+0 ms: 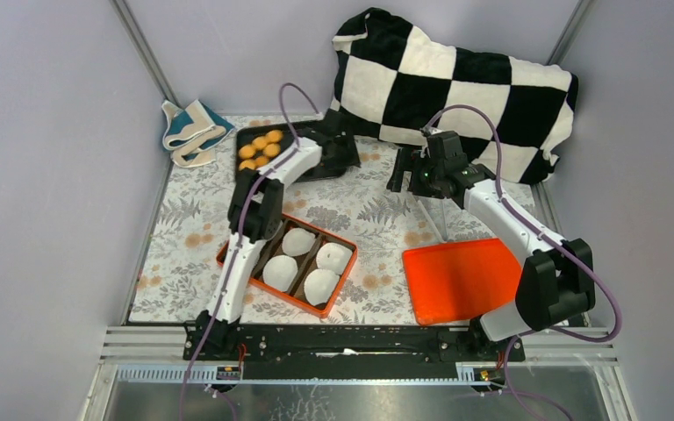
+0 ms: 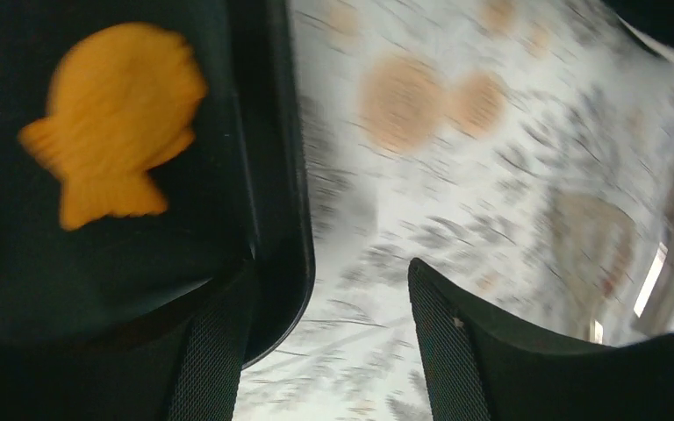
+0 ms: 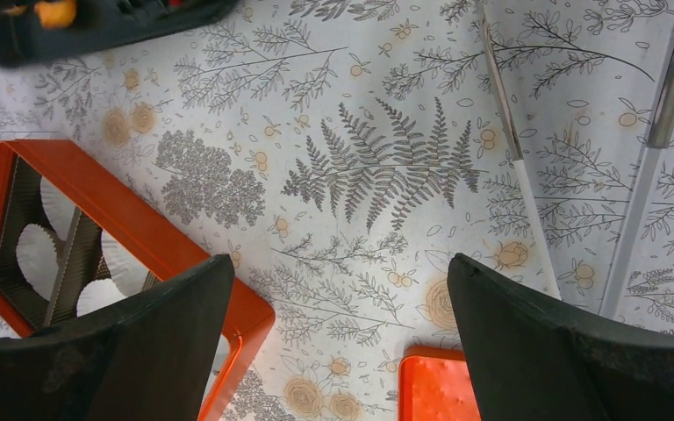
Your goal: Pack the cookies
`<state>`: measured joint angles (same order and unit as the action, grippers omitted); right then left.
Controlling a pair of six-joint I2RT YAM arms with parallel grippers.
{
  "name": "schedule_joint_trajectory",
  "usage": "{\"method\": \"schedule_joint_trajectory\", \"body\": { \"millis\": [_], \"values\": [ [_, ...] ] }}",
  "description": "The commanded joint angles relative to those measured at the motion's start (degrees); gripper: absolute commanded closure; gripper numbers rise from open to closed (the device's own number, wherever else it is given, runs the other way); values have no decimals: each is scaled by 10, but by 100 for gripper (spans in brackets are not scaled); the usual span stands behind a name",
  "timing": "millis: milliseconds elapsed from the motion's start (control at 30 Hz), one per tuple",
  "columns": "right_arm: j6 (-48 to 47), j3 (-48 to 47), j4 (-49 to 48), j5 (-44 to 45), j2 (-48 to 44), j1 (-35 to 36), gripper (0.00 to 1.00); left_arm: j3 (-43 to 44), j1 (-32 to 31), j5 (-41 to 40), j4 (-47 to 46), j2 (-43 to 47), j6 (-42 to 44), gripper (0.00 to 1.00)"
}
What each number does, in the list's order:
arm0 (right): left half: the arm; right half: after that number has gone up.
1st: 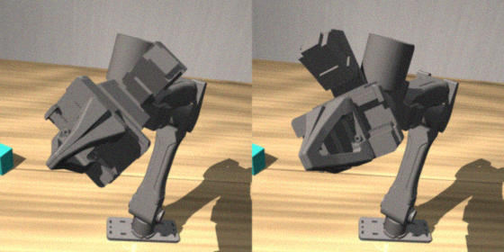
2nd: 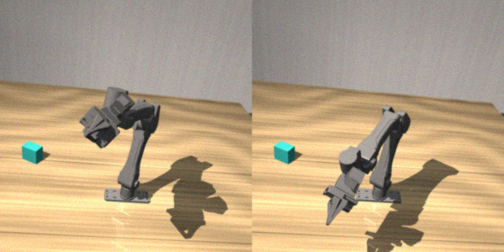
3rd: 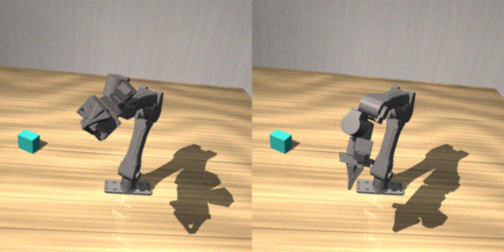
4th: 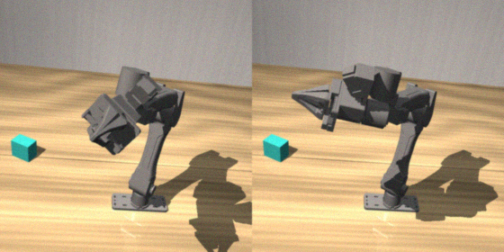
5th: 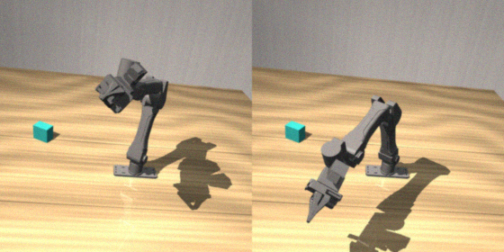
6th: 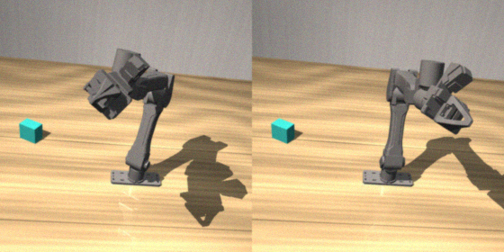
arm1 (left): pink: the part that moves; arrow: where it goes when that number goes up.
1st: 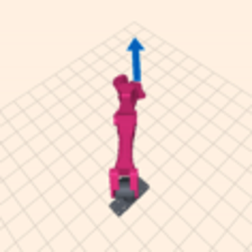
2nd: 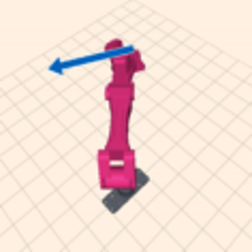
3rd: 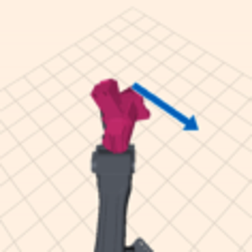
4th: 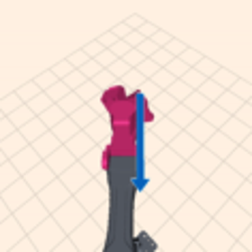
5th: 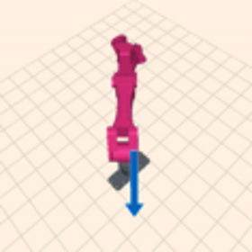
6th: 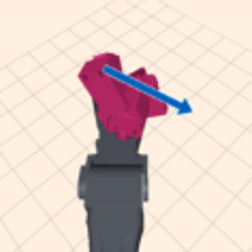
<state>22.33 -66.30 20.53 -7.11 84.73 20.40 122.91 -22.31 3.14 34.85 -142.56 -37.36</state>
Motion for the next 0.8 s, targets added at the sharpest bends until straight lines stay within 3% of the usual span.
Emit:
{"method": "schedule_joint_trajectory", "body": {
  "millis": [0, 533, 767],
  "values": [
    [-13, -27, 11, 23, 11, 0, 0, -69, -42, 127, -44, -31, -22, 31],
    [-16, -49, 33, 87, 1, 0, 0, -494, -122, 132, -139, 174, -38, 33],
    [-17, -54, 68, 144, 28, 0, 0, -525, -184, 145, -156, 206, -16, 33]
  ]
}}
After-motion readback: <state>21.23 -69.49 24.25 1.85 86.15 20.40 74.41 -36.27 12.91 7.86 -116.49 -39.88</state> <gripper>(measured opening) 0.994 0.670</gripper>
